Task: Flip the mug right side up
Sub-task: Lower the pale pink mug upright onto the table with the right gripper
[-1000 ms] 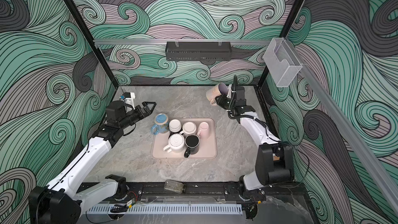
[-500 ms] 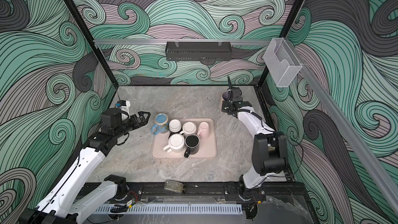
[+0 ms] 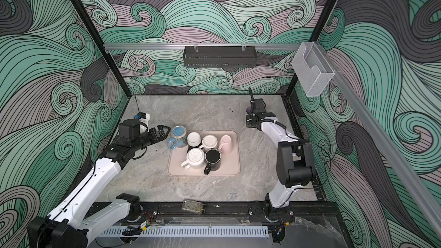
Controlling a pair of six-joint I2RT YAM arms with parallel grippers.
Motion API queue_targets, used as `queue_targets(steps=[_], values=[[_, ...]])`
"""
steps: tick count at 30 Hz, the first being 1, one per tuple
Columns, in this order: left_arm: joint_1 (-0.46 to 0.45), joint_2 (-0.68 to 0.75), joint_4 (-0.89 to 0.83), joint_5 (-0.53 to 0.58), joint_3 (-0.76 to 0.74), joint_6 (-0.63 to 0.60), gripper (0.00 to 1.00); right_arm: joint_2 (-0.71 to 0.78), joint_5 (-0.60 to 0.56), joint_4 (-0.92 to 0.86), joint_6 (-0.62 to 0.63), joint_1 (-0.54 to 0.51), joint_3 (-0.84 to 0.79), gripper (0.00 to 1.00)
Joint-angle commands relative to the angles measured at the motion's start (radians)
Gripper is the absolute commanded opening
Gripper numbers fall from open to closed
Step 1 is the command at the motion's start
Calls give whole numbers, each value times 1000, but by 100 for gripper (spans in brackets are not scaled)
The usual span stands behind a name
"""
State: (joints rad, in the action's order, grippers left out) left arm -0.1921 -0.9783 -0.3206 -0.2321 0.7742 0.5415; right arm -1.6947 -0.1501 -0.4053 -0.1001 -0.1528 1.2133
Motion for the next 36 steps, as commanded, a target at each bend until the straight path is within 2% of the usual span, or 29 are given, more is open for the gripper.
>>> queue_targets(steps=[1, 11, 21, 36], values=[[2, -4, 14, -26, 4, -21, 96, 18, -1, 96, 5, 1, 17, 0], [2, -32, -22, -79, 23, -44, 96, 59, 32, 161, -25, 1, -87, 0], [1, -4, -34, -77, 4, -40, 95, 122, 50, 269, -23, 2, -215, 0], [-6, 30, -41, -55, -63, -28, 95, 57, 14, 323, -20, 3, -213, 1]])
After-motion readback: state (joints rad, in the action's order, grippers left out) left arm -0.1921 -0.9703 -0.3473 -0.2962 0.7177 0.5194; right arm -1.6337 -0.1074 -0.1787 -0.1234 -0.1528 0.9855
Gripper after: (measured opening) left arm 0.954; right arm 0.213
